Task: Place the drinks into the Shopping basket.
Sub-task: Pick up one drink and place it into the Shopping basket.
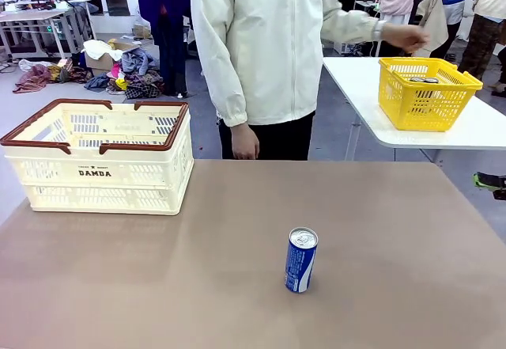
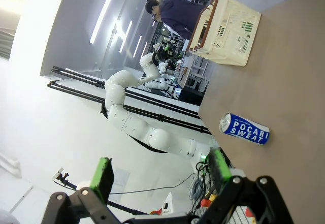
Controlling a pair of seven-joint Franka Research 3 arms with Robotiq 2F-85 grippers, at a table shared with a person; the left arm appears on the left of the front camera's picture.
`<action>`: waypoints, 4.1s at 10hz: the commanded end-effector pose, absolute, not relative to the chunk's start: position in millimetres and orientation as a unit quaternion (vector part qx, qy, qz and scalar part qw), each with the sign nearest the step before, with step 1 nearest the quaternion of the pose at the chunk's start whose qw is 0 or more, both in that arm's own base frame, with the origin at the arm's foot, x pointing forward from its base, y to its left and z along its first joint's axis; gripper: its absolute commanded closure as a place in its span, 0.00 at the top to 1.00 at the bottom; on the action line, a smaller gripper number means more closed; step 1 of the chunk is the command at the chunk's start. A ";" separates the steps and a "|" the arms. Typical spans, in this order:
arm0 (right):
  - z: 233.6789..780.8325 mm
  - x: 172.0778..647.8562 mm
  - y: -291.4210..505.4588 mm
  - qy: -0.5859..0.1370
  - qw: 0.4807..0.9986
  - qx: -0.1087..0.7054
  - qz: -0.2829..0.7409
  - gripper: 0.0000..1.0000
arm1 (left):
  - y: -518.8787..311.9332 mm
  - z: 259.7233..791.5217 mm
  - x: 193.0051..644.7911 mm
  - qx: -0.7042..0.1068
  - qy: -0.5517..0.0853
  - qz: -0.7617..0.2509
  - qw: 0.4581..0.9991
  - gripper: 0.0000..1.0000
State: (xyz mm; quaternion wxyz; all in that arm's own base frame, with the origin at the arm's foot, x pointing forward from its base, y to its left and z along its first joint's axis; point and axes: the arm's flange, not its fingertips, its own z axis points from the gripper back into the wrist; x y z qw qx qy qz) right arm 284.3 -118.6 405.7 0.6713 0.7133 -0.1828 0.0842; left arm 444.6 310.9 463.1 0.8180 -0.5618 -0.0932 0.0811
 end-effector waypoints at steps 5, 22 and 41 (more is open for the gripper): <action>412.2 285.2 -118.8 -0.183 0.667 0.718 0.079 1.00 | 308.8 463.3 442.1 -0.557 -0.087 0.085 0.822 1.00; 412.2 285.2 -118.8 -0.183 0.667 0.718 0.079 1.00 | -94.8 511.7 369.0 -0.297 -0.071 -0.166 0.938 1.00; 412.2 285.2 -118.8 -0.183 0.667 0.718 0.079 1.00 | -285.4 551.3 298.3 -0.143 -0.162 -0.116 0.969 1.00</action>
